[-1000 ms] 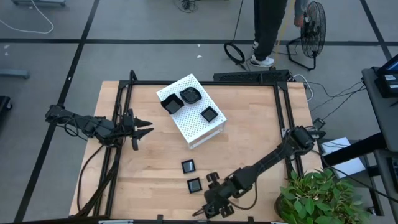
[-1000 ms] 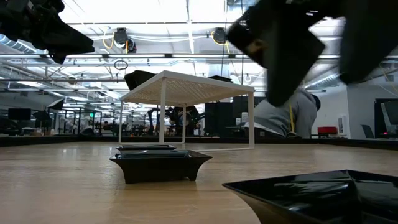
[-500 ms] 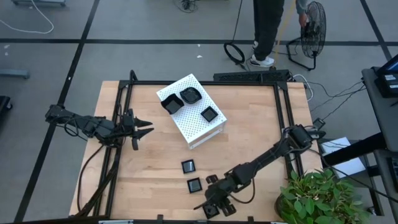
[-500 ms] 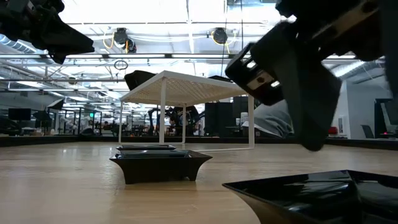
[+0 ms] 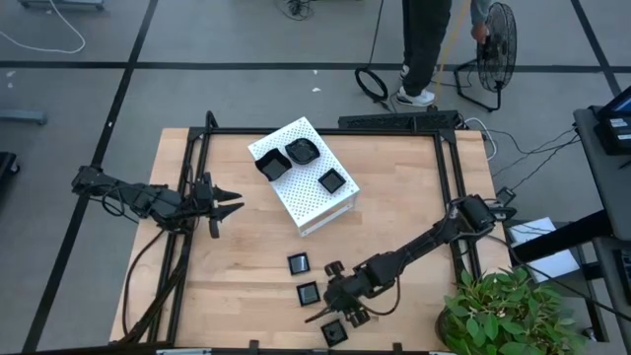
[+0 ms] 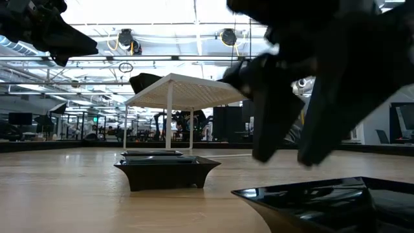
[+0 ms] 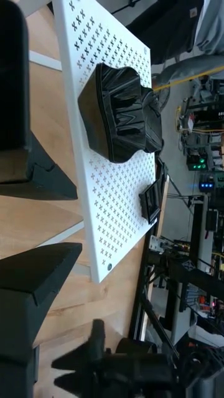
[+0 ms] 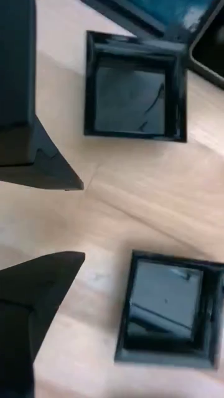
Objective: Pick & Place Mini shaped plates
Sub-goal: Adjust the square plate
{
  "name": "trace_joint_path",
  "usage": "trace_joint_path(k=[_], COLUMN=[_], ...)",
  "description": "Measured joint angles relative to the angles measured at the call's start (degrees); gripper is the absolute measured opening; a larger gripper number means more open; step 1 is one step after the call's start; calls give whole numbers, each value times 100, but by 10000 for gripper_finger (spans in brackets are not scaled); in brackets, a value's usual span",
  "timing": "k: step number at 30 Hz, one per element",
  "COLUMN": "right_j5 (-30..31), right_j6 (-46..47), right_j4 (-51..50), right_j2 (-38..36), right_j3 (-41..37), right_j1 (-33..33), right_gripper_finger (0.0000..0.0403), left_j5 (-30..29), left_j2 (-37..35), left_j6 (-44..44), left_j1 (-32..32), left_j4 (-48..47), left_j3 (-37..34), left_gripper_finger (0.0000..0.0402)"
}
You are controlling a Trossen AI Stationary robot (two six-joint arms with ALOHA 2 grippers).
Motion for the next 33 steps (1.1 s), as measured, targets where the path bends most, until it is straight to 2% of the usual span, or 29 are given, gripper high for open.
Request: trace_joint_path(k=[5, 10, 12, 19, 25, 33], right_j5=[135, 653, 814, 894, 793, 741], right_j6=[-418, -1060, -1207, -1208, -1295, -1031], right_j4=[157, 249, 307, 923, 2178, 3060], right_j2=[-215, -375, -400, -379, -371, -363], right_j3=[3, 3, 5, -54, -573, -1297], right_j1=[275, 408, 408, 441, 779, 1230], right_gripper_finger=[120, 31, 9, 1, 0, 0], left_j5=[0, 0, 0, 0, 0, 0], left_j2=[0, 1, 0, 2, 0, 0], left_j6=[0, 0, 0, 0, 0, 0], left_j1=[-1, 0, -1, -1, -1, -1], left_j4=[0, 2, 2, 2, 2, 2], left_j3=[0, 0, 0, 0, 0, 0], left_gripper_finger=[122, 122, 122, 122, 122, 122])
